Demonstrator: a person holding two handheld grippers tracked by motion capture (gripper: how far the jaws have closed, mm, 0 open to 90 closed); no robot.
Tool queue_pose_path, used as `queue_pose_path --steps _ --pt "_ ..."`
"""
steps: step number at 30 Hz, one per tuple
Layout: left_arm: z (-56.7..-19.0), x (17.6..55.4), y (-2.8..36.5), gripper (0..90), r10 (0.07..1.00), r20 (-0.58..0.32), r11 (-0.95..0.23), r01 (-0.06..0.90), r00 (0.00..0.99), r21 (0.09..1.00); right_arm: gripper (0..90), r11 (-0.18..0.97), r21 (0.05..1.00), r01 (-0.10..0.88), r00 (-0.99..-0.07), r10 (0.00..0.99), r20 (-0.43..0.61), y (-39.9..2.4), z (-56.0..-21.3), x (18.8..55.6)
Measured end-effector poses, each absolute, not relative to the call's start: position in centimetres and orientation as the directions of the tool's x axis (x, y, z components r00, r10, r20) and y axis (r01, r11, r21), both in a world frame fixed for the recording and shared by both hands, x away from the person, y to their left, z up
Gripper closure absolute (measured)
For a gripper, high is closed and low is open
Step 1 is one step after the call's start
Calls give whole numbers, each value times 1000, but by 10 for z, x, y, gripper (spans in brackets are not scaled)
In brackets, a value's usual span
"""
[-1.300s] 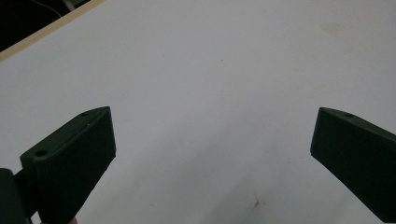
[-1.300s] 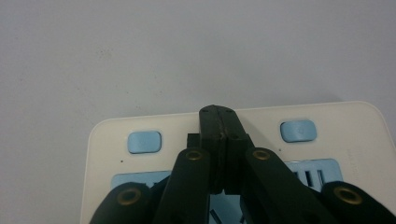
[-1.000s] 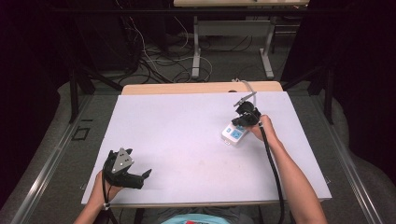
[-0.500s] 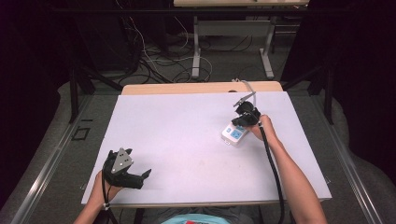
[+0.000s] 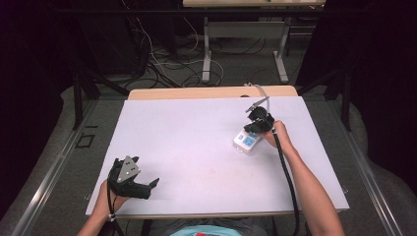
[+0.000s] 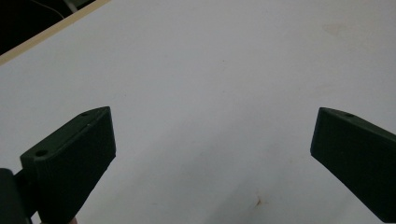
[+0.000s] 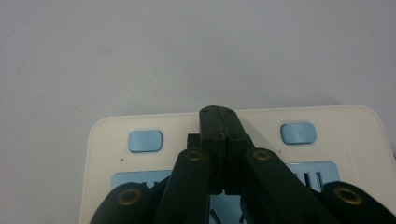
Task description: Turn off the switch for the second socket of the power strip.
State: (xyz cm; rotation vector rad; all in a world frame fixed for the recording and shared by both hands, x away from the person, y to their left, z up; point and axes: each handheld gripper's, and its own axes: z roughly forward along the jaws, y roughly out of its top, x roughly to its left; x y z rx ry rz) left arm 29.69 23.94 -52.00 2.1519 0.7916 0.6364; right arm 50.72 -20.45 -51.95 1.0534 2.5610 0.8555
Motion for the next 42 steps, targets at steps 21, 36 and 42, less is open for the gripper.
queue_pose_path --steps 21,36,42 --pt "-520 297 240 0 704 189 -533 333 685 778 900 561 636 530 -719 695 -14 -208 -506 499" --pt "-520 297 239 0 705 183 -529 337 686 779 448 548 636 543 -729 684 34 -208 -501 493" --pt "-520 297 239 0 703 183 -531 336 687 778 186 538 641 547 -736 674 62 -211 -497 489"
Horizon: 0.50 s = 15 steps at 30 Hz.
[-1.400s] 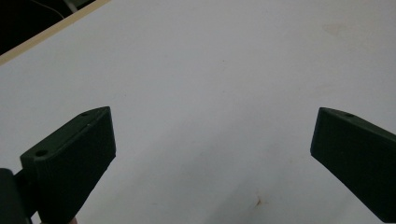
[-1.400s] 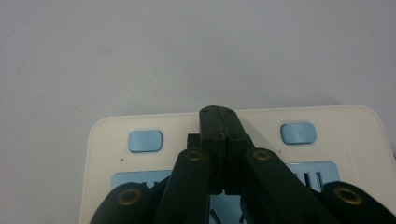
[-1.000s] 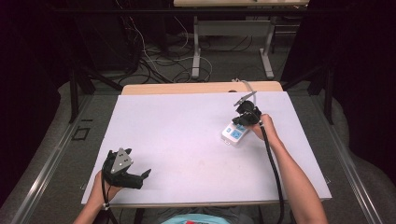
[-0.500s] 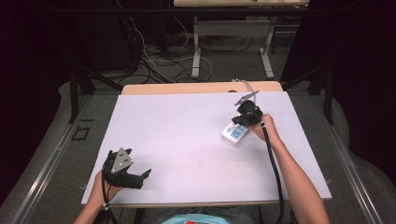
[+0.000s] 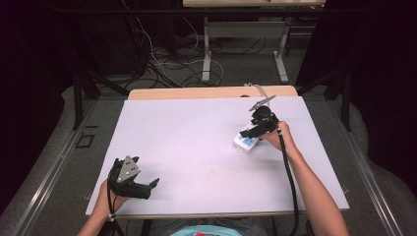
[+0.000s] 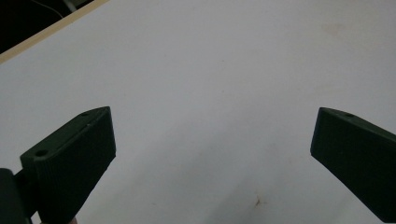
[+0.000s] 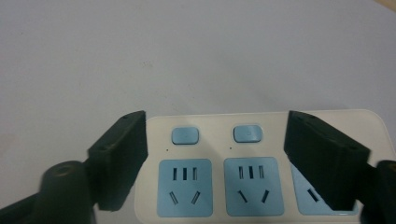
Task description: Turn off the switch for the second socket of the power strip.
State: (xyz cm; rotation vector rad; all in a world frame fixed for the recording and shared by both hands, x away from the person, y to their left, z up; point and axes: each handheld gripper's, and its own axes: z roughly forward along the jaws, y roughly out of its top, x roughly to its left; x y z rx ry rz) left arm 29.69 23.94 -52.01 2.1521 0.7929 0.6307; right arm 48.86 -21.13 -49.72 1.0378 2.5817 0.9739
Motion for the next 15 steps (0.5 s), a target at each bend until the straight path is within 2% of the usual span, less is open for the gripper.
queue_pose_path --steps 8,15 --pt "-520 297 240 0 705 188 -532 335 683 777 19 519 653 551 -740 665 96 -212 -494 483" --pt "-520 297 241 0 706 189 -531 334 683 778 0 518 680 518 -755 650 80 -212 -490 476"
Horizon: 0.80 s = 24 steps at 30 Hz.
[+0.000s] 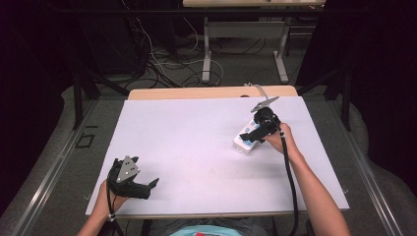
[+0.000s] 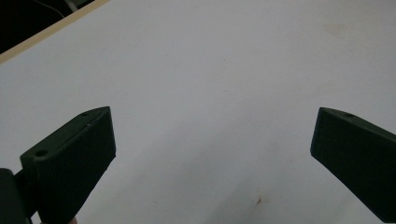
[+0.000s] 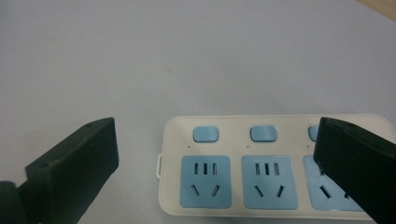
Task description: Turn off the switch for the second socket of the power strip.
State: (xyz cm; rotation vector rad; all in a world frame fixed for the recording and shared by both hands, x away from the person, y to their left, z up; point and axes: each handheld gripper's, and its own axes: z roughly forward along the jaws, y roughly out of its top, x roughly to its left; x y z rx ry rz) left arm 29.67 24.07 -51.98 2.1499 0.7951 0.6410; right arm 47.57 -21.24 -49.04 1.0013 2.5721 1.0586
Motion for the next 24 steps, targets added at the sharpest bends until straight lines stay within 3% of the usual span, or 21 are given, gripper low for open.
queue_pose_path --steps 24 --pt "-520 297 241 0 707 190 -532 336 681 777 0 519 705 484 -772 633 65 -210 -485 439"
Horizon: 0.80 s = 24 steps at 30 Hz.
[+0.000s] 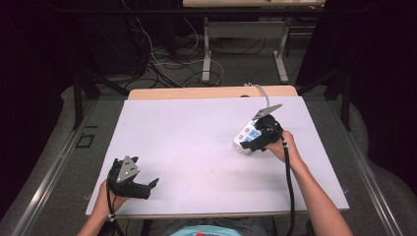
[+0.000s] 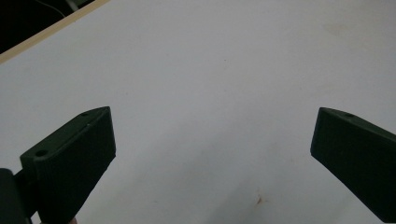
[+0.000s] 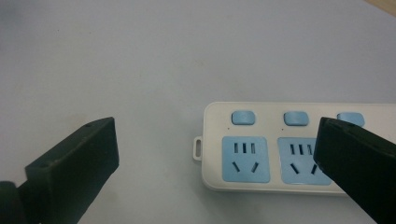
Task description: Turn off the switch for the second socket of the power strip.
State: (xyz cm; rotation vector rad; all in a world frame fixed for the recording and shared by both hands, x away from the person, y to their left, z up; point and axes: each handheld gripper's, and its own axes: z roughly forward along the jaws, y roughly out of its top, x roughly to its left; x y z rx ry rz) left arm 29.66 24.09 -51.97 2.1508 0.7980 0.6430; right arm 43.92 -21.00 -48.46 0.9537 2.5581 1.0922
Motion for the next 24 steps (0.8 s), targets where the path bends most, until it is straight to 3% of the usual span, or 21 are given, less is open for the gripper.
queue_pose_path --steps 24 --pt "-520 297 240 0 706 191 -534 335 682 776 0 518 717 466 -776 628 50 -233 -491 387"
